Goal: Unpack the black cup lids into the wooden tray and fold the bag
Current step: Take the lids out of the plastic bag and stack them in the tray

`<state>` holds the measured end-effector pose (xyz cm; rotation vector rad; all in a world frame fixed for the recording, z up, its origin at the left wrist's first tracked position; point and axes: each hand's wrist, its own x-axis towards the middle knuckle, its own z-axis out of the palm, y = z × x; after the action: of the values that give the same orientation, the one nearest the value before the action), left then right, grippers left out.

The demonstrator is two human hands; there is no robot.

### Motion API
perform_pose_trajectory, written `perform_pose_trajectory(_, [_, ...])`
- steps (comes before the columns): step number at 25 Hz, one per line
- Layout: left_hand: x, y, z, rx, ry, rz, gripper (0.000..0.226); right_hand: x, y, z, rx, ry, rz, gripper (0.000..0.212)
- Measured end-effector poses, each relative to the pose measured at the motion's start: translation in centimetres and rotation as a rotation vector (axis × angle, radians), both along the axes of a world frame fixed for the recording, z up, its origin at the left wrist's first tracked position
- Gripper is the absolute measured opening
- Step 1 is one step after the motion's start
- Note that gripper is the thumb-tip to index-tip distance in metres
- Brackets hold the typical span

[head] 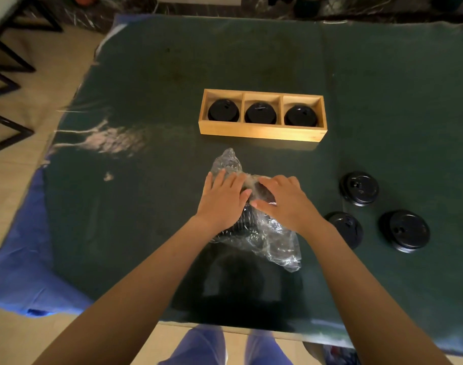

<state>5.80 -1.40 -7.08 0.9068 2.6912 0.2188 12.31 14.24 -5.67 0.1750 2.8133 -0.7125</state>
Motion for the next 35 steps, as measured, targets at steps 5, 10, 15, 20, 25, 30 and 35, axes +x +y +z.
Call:
perform_pose_trajectory(5, [1.1,-0.5,-1.6,0.024,0.116,0.041,0.052,1.0,-0.9,-1.6,-0.057,0.118,-0.08,0.052])
perform_pose_trajectory(10, [1.5,-0.5,-2.1,0.058,0.113,0.071,0.054,1.8,-0.1,-2.7,-0.144,0.278,-0.106,0.035])
perform_pose_trajectory(15, [1.9,-0.7,-2.2,0.074,0.123,0.079,0.06,1.5,0.3,-3.1,-0.089,0.429,-0.217,0.024])
perform_pose_trajectory(20, [1.4,-1.1,-2.0,0.118,0.12,0.082,0.07,2.1,2.5,-3.5,-0.146,0.579,-0.494,0.022])
perform_pose_trajectory(25, [1.6,-0.8,-2.0,0.06,0.158,0.044,0.069,4.4,5.6,-4.4,-0.123,0.574,-0.662,0.021])
perform_pose_trajectory(30, [2.1,-0.9,-2.0,0.035,0.183,0.028,0.067,5.5,8.2,-1.2,-0.197,0.437,-0.832,0.025])
perform_pose_trajectory(35, [2.0,-0.8,-2.1,0.031,0.195,0.022,0.068,3.3,7.0,5.1,-0.086,0.515,-0.465,0.031])
